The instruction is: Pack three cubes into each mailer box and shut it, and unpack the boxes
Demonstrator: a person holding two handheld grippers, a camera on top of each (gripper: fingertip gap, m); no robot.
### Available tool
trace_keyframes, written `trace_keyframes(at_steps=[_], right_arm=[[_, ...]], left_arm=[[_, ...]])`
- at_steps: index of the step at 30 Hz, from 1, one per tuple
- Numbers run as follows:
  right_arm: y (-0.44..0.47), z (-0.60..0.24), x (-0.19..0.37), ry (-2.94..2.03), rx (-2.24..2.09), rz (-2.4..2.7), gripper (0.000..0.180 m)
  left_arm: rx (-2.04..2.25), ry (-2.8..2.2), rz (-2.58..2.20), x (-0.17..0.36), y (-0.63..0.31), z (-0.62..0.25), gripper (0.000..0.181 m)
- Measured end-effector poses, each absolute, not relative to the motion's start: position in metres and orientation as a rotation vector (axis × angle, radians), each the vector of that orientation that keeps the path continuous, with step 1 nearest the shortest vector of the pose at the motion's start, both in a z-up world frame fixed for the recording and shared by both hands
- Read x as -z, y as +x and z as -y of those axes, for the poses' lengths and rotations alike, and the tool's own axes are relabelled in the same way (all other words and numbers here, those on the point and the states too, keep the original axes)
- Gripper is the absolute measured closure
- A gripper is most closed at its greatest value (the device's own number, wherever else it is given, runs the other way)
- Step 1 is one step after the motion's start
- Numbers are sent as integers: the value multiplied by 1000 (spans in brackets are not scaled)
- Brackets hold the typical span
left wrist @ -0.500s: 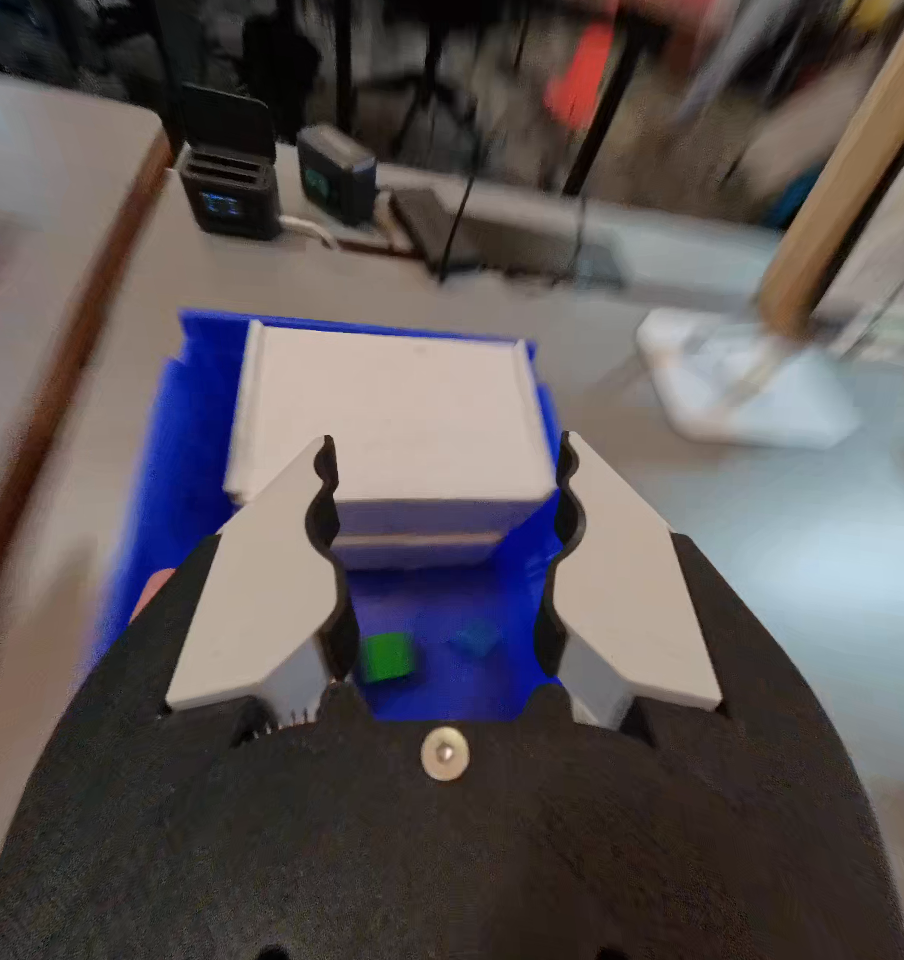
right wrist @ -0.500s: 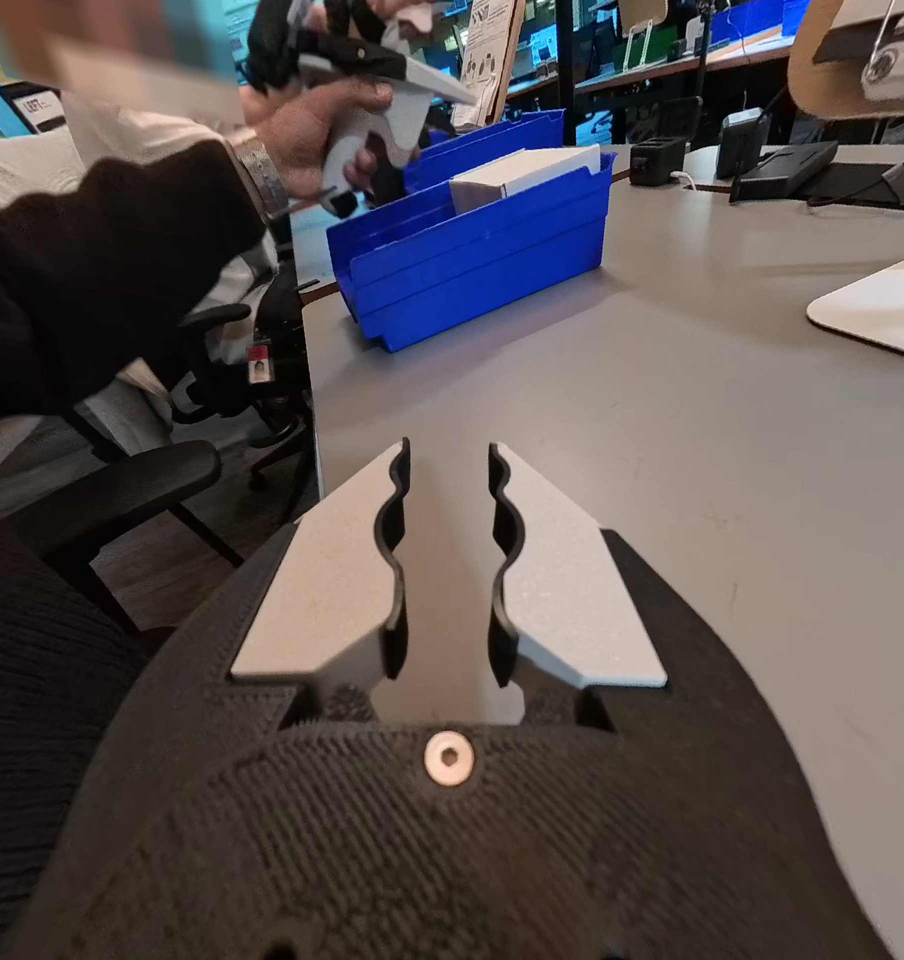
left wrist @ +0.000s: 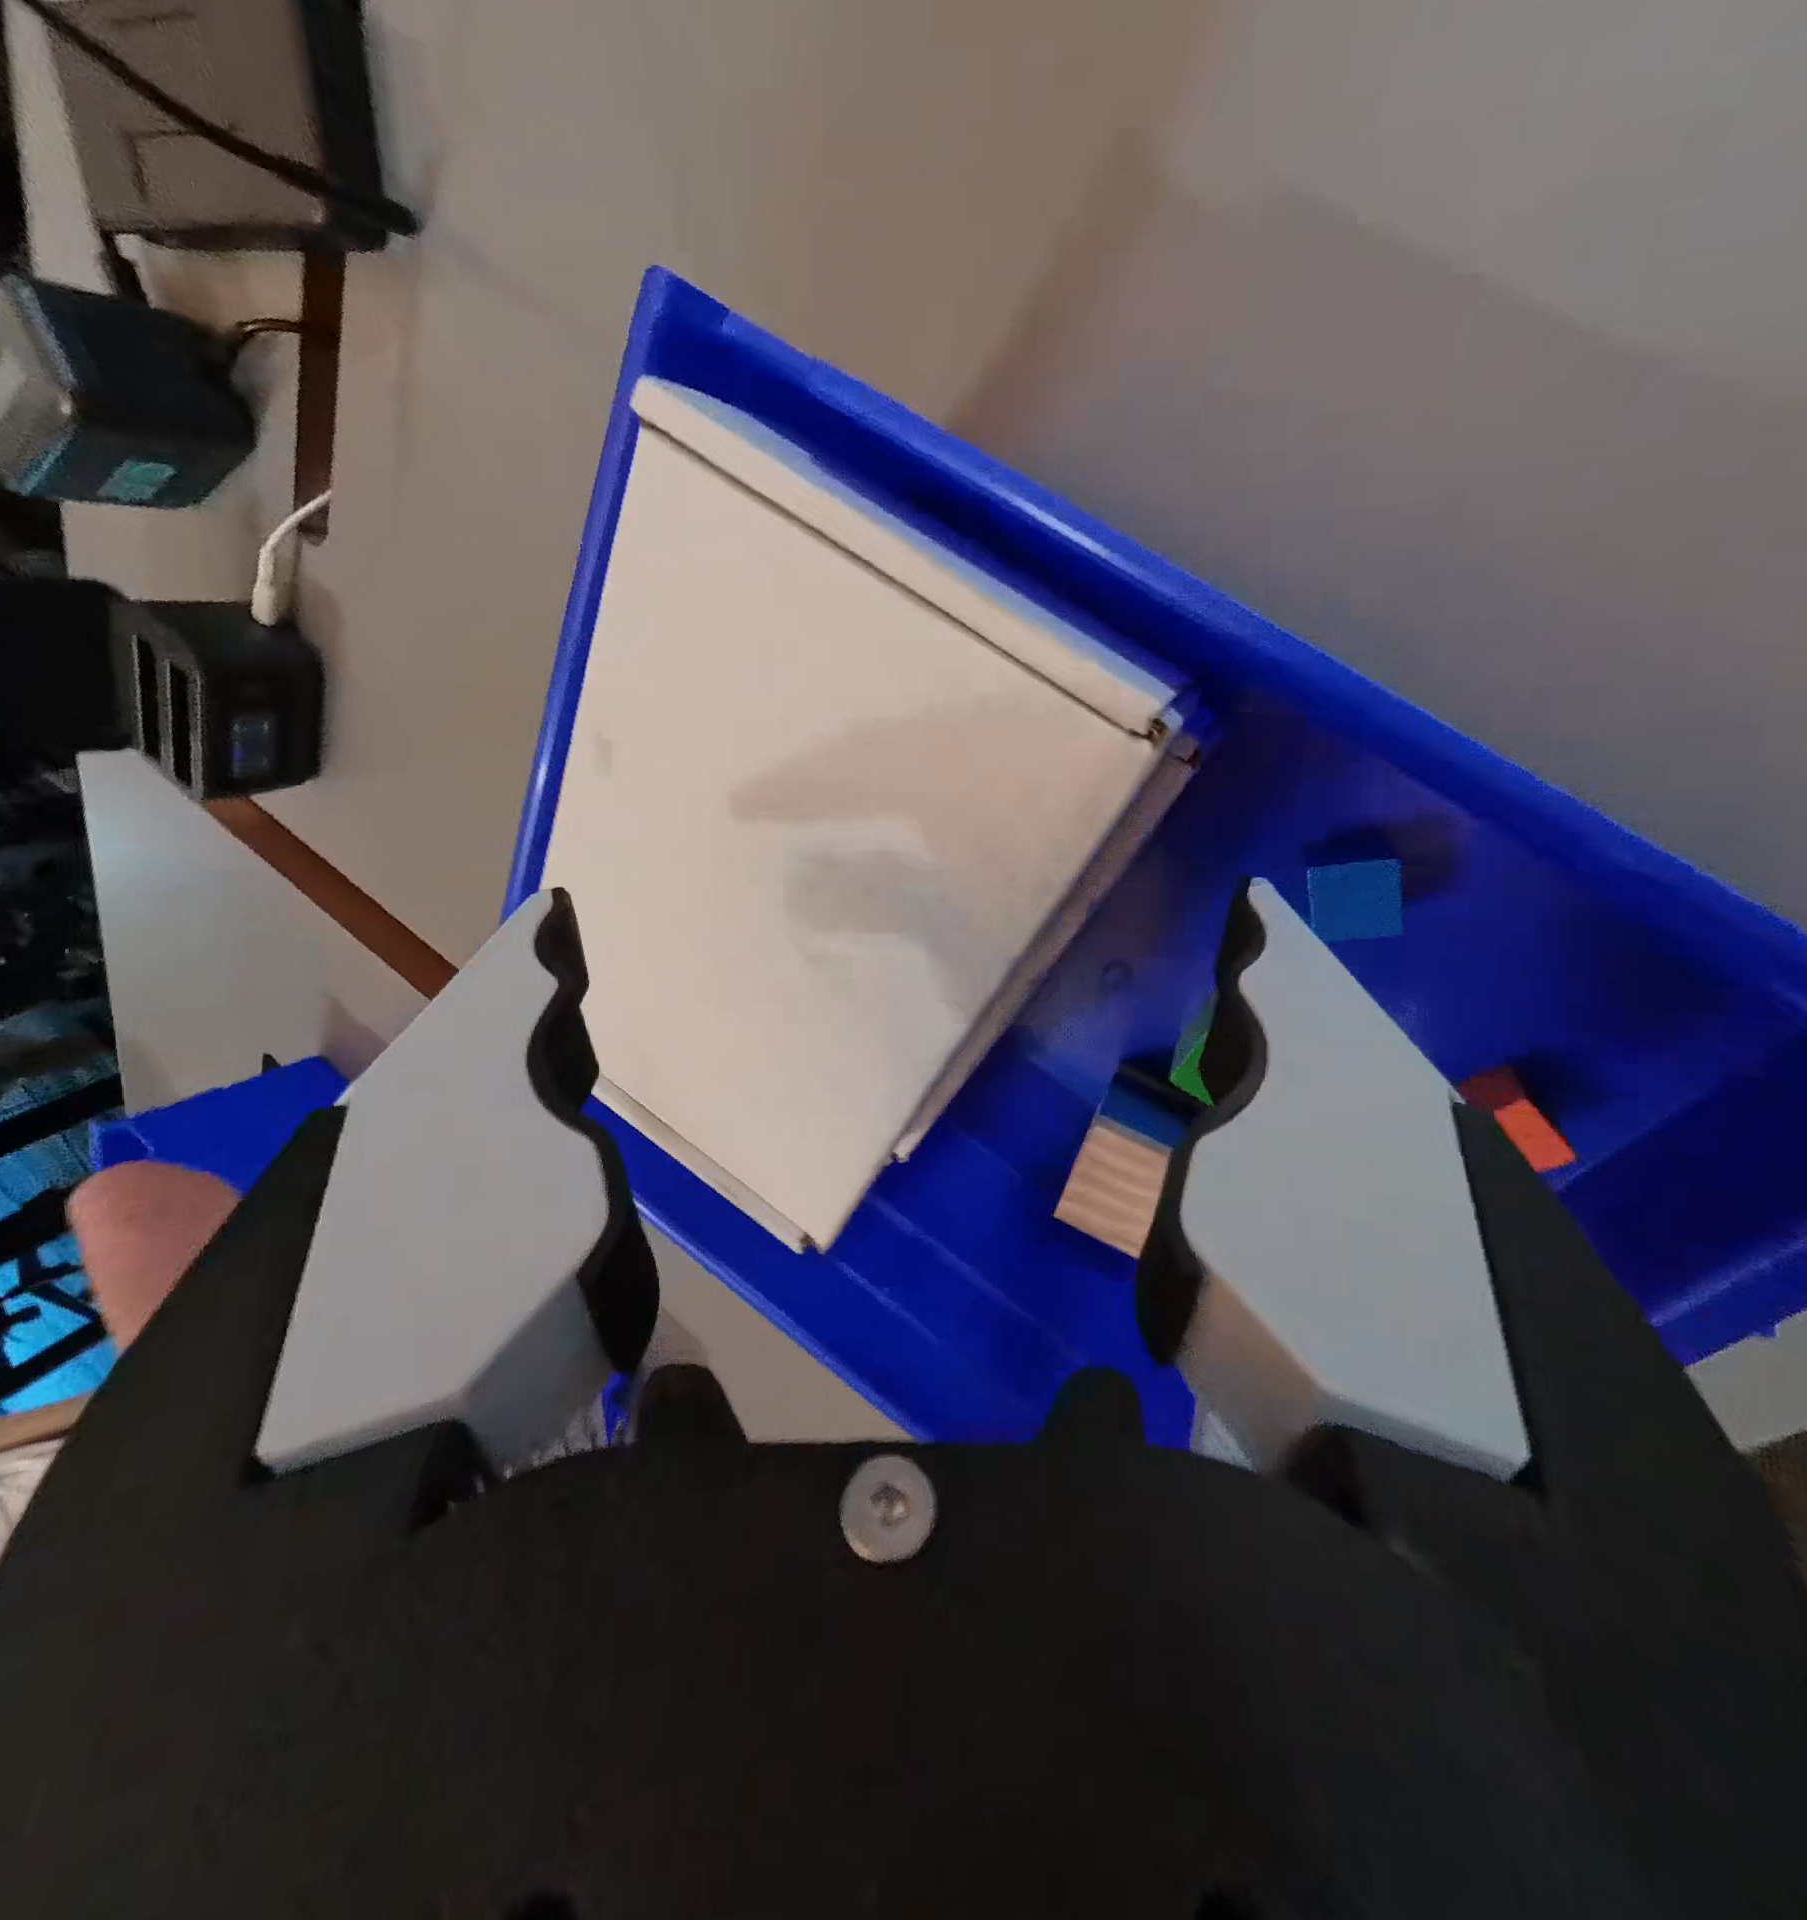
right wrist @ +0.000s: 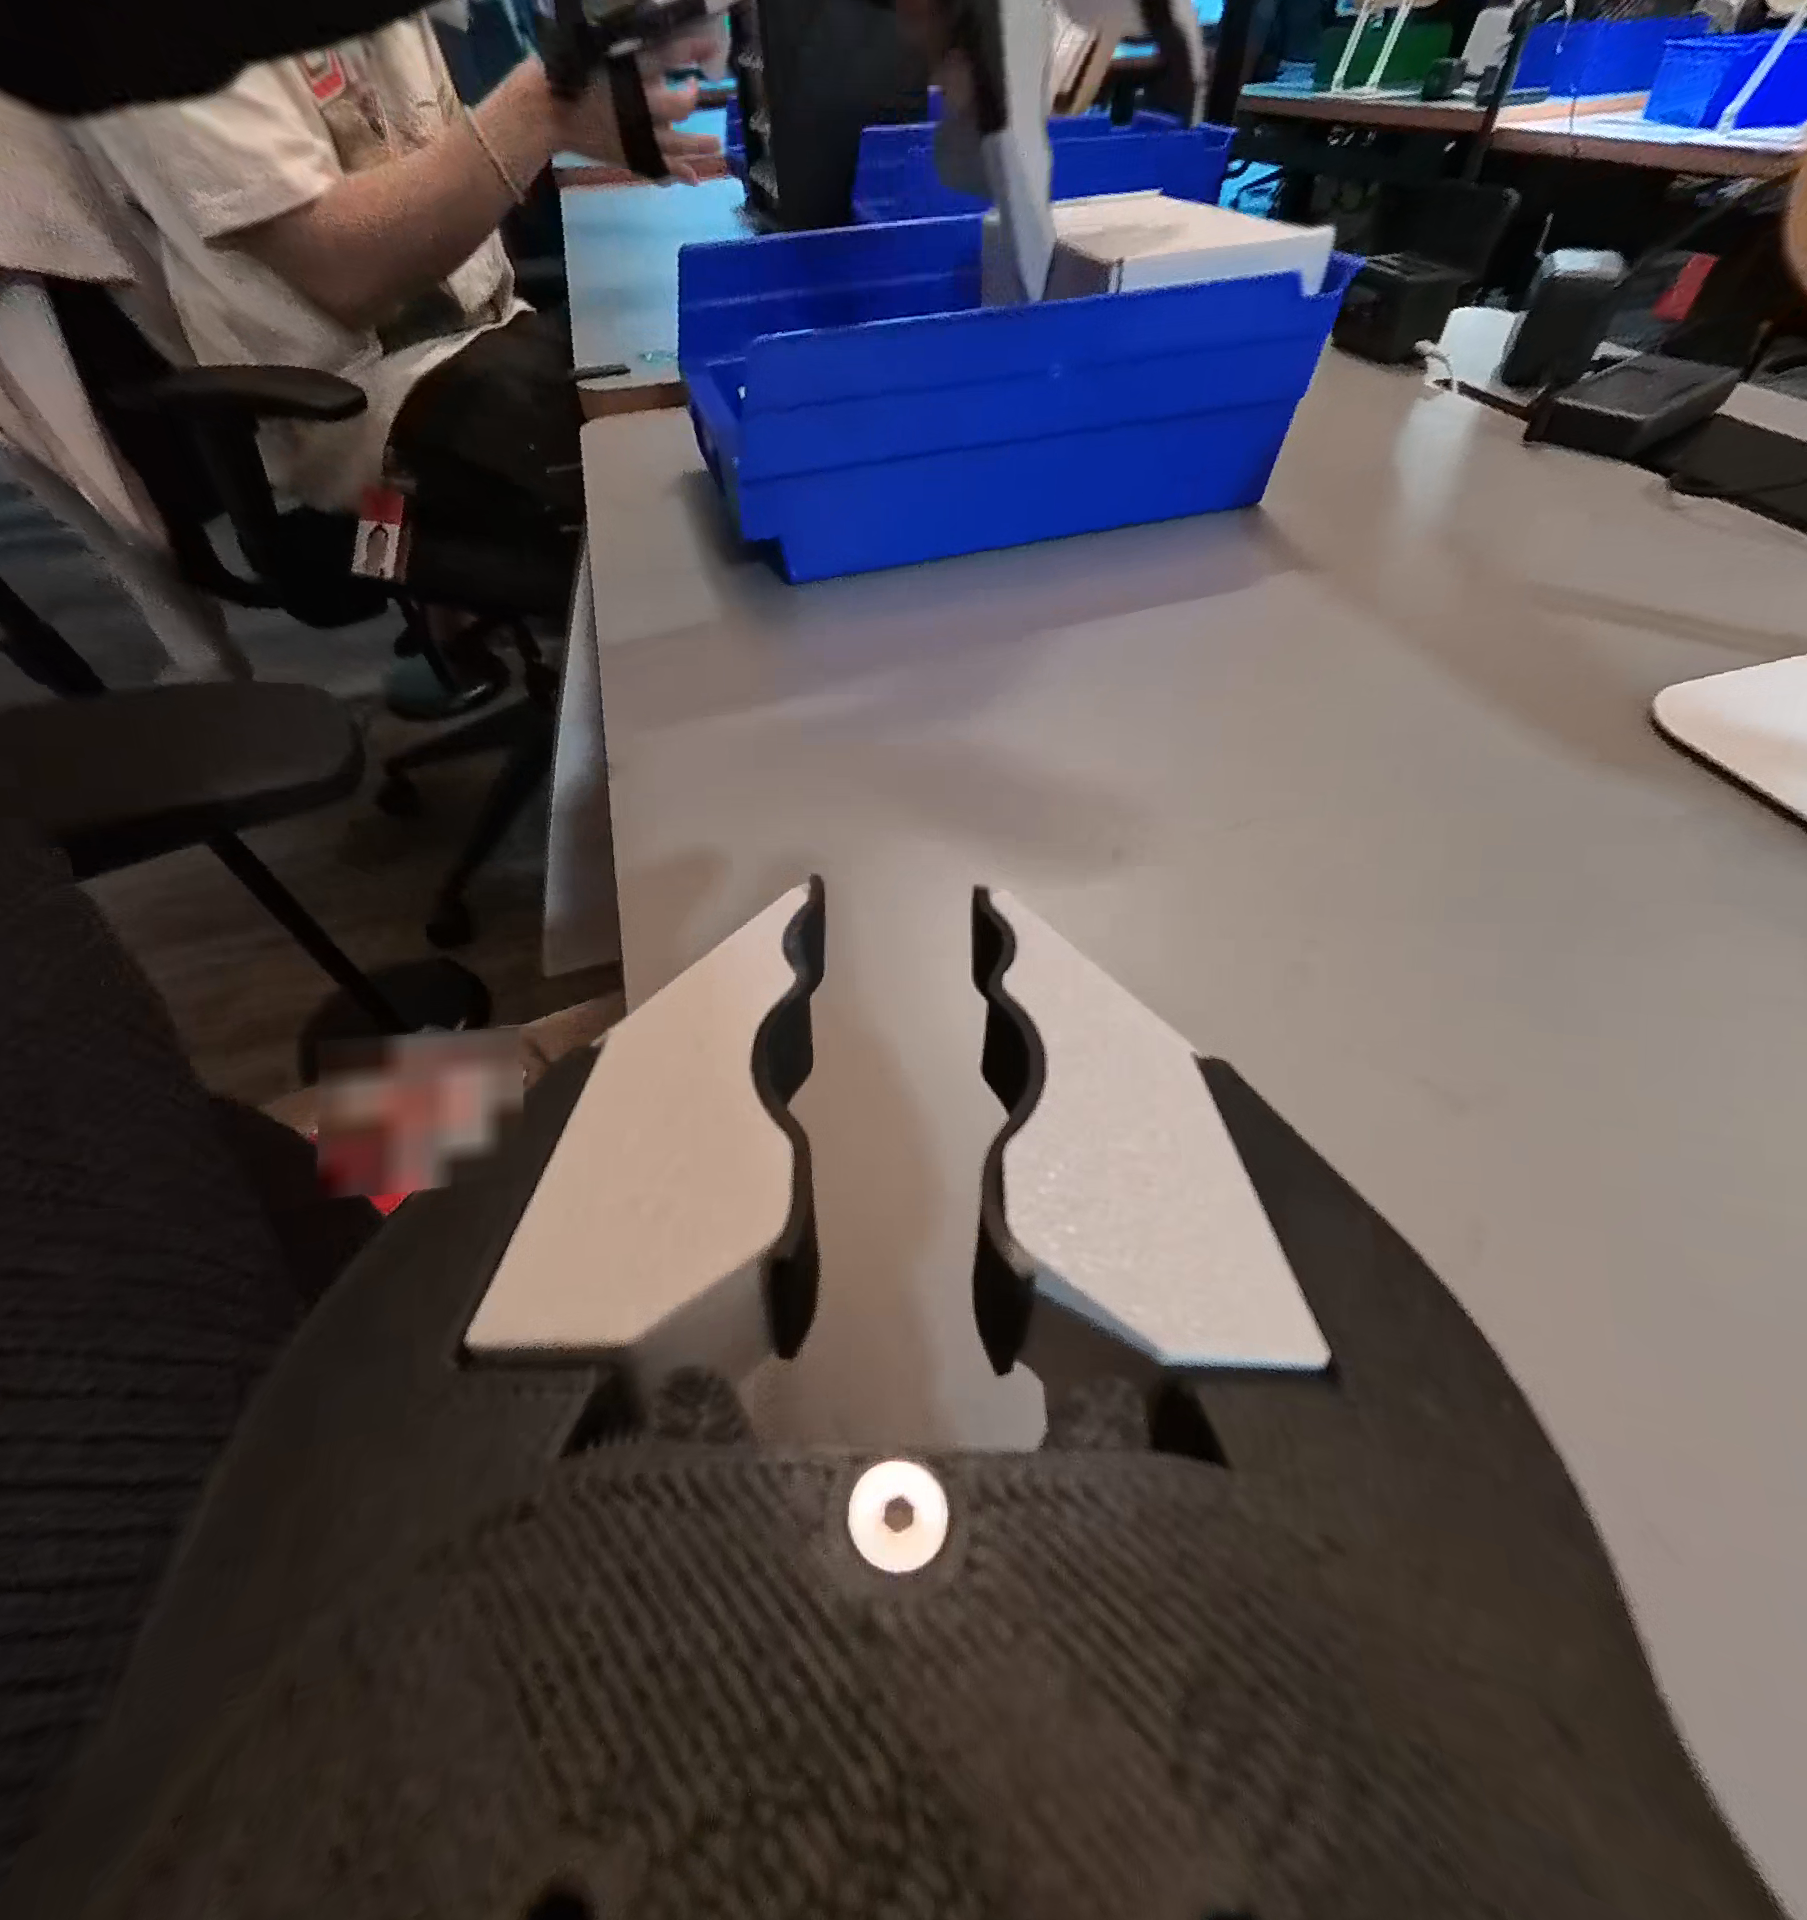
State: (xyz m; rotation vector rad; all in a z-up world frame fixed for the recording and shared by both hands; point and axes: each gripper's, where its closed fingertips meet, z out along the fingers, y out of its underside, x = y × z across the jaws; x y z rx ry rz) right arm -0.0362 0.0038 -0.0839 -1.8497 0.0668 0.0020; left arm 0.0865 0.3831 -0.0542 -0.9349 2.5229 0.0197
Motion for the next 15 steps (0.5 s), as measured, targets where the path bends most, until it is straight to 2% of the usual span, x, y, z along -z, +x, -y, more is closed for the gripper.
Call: trace_keyframes(at_steps=[2,3,7,12,15], right_arm=[[-40,-7,86,-1849,-40,-71,153],[-42,-8,85,-1841,-64,-78,153],[-41,-9,83,-1820,-115,-111,152],[-29,-5,78,-1777,-134,-177,152],[-22,-2,75,-1745,-166,-228,151]], left_arm=[[-83,-862,-2574,53,98,-381,78],[-116,-809,-2591,54,105,-379,78],[-231,-718,-2729,71,111,-373,69],[-314,-735,-2809,90,114,-380,43],[-299,-716,-2805,88,115,-379,48]])
